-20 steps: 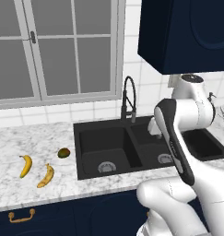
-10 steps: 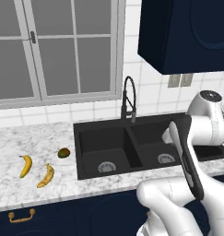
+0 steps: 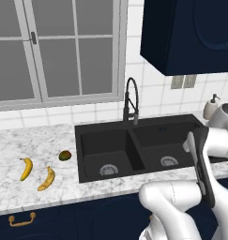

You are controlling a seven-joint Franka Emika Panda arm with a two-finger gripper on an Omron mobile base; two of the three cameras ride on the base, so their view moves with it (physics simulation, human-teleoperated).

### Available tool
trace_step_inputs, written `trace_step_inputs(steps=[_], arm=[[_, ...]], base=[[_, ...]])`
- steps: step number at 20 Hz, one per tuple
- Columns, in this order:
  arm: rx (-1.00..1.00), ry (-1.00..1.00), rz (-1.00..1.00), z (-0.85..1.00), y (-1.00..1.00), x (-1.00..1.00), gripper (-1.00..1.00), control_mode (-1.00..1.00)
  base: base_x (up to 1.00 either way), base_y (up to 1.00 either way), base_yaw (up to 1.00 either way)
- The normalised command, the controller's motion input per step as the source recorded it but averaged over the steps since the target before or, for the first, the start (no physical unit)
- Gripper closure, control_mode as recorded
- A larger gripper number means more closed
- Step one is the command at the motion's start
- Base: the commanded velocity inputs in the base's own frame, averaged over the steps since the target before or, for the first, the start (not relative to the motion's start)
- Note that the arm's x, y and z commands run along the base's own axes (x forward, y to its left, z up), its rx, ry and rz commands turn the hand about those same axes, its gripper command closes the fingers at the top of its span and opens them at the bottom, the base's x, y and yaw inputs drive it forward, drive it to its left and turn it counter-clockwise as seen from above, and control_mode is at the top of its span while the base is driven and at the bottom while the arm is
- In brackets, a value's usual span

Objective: Put the colander in the sink, put the banana, mango, banana in the colander, and turn on the sink faucet and pour water over the colander.

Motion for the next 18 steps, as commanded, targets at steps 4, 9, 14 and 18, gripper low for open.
trace_step_inputs(steps=[4,9,14,18], arm=[[-0.07,0.0,-0.02,-0.07,-0.5,0.01,-1.0,-1.0],[-0.1,0.0,0.0,0.03,-0.33,0.17,-1.0,-1.0],[-0.08,0.0,0.04,0.2,-0.42,0.24,-1.0,-1.0],[-0.04,0.08,0.11,0.03,-0.67,0.24,-1.0,-1.0]], base=[[0.0,0.0,0.0],[0.0,0.0,0.0],[0.0,0.0,0.0],[0.0,0.0,0.0]])
